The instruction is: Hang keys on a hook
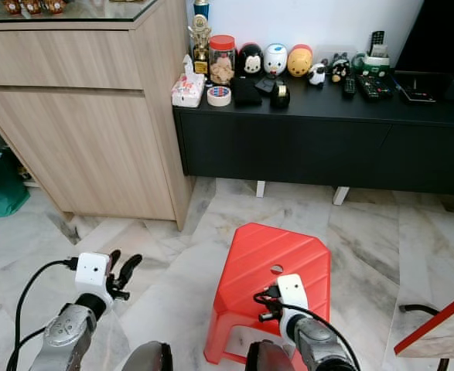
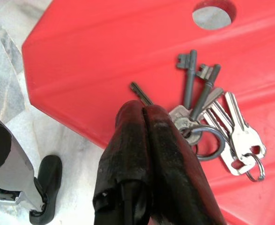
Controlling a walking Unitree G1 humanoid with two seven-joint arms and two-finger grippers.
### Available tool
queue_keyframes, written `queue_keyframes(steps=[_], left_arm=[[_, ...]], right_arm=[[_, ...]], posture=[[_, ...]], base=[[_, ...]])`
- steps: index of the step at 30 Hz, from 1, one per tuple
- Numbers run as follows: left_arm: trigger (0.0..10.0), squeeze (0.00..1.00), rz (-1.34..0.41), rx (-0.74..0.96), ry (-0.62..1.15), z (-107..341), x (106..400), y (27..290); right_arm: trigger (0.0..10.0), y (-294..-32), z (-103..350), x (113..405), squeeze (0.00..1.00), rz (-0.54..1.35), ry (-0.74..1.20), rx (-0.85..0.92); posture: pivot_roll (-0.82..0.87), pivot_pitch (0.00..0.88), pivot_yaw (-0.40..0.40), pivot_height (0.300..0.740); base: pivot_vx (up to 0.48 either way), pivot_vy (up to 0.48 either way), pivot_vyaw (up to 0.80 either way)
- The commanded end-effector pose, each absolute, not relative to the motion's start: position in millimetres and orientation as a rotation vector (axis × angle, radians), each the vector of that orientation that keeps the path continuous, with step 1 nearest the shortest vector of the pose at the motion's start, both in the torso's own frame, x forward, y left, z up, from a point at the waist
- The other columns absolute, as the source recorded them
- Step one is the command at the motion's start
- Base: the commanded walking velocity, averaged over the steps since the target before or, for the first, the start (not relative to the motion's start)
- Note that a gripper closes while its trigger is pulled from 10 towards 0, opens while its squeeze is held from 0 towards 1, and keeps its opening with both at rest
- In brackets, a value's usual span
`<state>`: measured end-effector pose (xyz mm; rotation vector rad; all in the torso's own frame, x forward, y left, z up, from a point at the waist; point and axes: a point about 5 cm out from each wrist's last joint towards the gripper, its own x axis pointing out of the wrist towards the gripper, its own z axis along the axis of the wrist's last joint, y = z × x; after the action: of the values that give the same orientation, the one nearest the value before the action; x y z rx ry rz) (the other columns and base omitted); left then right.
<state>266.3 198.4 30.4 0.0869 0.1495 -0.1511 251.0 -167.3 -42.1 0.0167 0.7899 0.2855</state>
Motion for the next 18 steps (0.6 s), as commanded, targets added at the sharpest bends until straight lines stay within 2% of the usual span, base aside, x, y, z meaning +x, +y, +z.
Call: queue_keyframes(steps=[1, 2, 6, 7, 18], left_arm=[[10.0, 0.0, -0.166, 0.108, 0.18, 25.5, 262.7, 197.7], [10.0, 0.0, -0.165, 0.108, 0.179, 25.5, 262.7, 197.7], [10.0, 0.0, -0.166, 0.108, 0.181, 25.3, 262.5, 197.6], [10.0, 0.0, -0.167, 0.107, 0.181, 25.3, 262.6, 197.4], [10.0, 0.0, -0.169, 0.113, 0.18, 26.1, 261.1, 199.8]], right_arm=[[3.5, -168.7, -40.1, 253.1, 0.0, 0.275, 0.767, 0.012], [10.0, -171.5, -38.3, 255.5, 0.0, 0.252, 0.755, 0.005], [10.0, -179.9, -32.8, 261.7, 0.02, 0.199, 0.728, 0.024], [10.0, -182.0, -30.4, 263.9, 1.0, 0.204, 0.718, 0.032], [10.0, -198.4, -26.6, 267.3, 1.0, 0.169, 0.744, -0.01]], posture=[[0.08, 0.05, -0.024, 0.628], [0.08, 0.05, -0.024, 0.628], [0.08, 0.052, -0.022, 0.628], [0.08, 0.052, -0.022, 0.628], [0.09, 0.059, -0.014, 0.628]], base=[[0.0, 0.0, 0.0], [0.0, 0.0, 0.0], [0.0, 0.0, 0.0], [0.0, 0.0, 0.0], [0.0, 0.0, 0.0]])
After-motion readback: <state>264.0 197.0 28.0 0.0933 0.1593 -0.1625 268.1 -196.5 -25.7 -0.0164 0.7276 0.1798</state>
